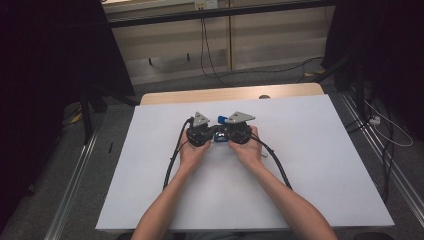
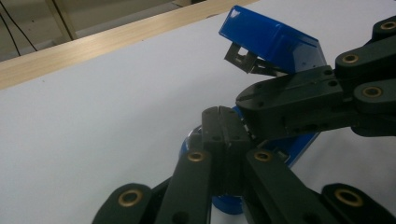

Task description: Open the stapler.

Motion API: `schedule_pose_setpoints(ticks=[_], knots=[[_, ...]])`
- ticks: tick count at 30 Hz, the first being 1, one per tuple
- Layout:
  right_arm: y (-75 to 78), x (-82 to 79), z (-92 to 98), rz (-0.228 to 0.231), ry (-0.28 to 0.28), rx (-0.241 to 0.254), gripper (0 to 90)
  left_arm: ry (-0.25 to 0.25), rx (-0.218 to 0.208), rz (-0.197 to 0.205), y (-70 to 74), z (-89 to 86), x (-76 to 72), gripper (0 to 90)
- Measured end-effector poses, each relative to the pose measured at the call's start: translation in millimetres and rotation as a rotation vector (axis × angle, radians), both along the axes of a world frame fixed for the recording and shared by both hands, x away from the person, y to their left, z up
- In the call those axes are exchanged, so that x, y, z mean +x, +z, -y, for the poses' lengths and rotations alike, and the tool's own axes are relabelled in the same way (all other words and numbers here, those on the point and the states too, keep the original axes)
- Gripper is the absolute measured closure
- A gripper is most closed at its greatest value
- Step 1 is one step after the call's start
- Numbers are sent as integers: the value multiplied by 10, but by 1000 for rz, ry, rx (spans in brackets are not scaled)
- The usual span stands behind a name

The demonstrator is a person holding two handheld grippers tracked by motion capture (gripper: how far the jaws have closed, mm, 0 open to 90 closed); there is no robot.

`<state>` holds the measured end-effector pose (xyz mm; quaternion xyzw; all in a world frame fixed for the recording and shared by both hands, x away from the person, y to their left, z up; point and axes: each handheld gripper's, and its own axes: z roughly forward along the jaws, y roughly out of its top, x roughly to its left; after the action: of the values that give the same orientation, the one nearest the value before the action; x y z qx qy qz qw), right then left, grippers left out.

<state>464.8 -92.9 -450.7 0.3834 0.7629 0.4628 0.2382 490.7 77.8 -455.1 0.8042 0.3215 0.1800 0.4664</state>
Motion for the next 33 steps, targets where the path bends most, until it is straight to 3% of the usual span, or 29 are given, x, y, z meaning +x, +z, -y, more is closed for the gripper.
schedule_pose_setpoints(ticks=[15,20,33], knots=[[50,16,20,0,-20,12,900,-1,-16,-12,-7,-13,9,900],[71,16,36,5,-27,15,900,-6,-1,3,-4,-7,4,900],[89,22,48,12,-36,13,900,-1,7,-2,7,3,5,900]])
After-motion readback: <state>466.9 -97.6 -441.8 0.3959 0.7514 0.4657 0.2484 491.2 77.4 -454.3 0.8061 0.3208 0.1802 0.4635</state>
